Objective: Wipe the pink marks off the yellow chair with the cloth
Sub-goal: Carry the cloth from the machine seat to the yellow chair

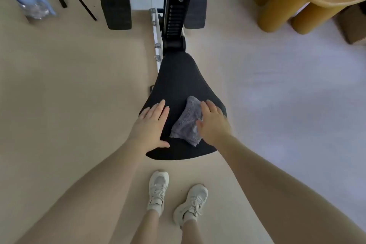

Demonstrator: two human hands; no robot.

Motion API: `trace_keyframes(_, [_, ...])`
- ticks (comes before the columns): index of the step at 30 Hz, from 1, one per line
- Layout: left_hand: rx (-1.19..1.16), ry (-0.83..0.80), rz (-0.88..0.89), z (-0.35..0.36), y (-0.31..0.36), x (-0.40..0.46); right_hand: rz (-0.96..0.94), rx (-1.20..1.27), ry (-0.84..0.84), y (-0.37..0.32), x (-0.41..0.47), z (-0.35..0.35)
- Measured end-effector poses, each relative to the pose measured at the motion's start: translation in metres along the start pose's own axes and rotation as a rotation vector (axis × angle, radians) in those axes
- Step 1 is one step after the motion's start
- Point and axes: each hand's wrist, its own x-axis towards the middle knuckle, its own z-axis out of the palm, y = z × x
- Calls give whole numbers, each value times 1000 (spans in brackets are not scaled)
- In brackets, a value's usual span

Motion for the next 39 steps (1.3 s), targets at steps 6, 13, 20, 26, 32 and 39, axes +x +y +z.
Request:
trace_keyframes(6, [79,3,42,17,-7,20,109,86,78,5,30,29])
trace_keyframes(13, [25,-188,-51,-18,12,19,-34,25,-267,20,-19,11])
trace_keyframes(20, [-501,-111,198,-149,93,20,22,282,81,77,-63,-116])
trace_keyframes(26, [-685,-17,469,-235,211,51,3,399,231,168,-88,-216])
trace_keyframes(32, [-716,-10,450,-282,329,118,-2,534,255,292,-84,-277])
trace_keyframes(39, [-1286,-134,319,-337,444,185,217,1254,138,432,-67,-323])
